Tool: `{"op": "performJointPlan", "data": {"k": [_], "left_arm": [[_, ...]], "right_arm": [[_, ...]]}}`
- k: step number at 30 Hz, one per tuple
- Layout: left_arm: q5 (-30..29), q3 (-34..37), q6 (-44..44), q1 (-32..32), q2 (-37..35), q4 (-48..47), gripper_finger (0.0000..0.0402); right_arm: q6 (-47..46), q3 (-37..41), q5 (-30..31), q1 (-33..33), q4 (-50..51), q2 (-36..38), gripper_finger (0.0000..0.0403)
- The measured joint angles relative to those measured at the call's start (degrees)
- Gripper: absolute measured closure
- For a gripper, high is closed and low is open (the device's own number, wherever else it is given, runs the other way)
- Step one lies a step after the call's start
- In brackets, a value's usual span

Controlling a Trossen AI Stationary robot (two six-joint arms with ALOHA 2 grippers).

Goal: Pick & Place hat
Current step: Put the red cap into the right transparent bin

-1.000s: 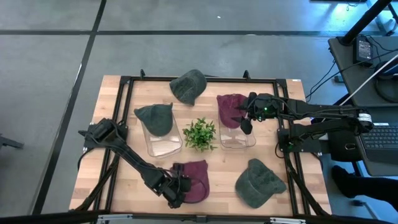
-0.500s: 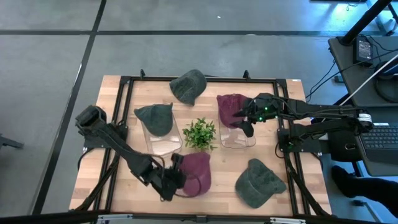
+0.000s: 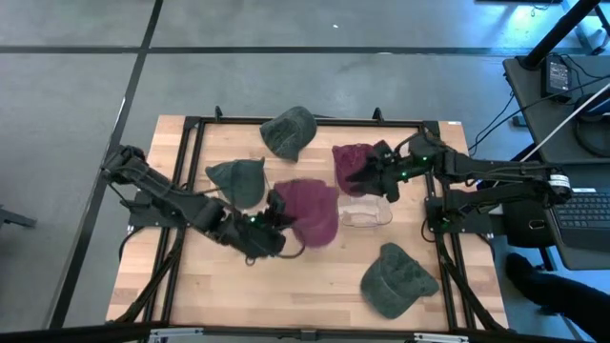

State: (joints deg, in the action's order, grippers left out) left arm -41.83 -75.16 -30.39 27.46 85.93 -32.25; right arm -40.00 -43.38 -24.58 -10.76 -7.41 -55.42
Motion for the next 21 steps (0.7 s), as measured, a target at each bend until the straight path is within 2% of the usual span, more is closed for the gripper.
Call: {"op": "performJointPlan", "data": {"k": [6, 11, 14, 17, 21], "left_arm": [[-1.8, 0.0, -22.3, -4.2, 0.7, 1.0, 0.0397], [-0.6, 0.0, -32.4, -6.4, 0.6, 1.5, 0.0397], [-0.5, 0.0, -36.7, -7.4, 0.6, 1.6, 0.0397], [-0.5, 0.0, -40.1, -8.4, 0.6, 1.6, 0.0397], [-0.5, 0.0, -43.0, -9.6, 0.6, 1.6, 0.0396]], "right_arm": [[-1.6, 0.0, 1.0, -3.6, -2.0, 0.0, 0.0132], [-1.5, 0.0, 1.9, -7.6, -1.7, 0.0, 0.0132], [2.6, -0.5, 1.6, -8.6, -1.0, -0.3, 0.0132], [7.9, -5.1, 1.6, -8.5, 4.5, -1.7, 0.0132], [13.1, -15.4, 2.8, -8.5, 19.0, -7.0, 0.0132]]}}
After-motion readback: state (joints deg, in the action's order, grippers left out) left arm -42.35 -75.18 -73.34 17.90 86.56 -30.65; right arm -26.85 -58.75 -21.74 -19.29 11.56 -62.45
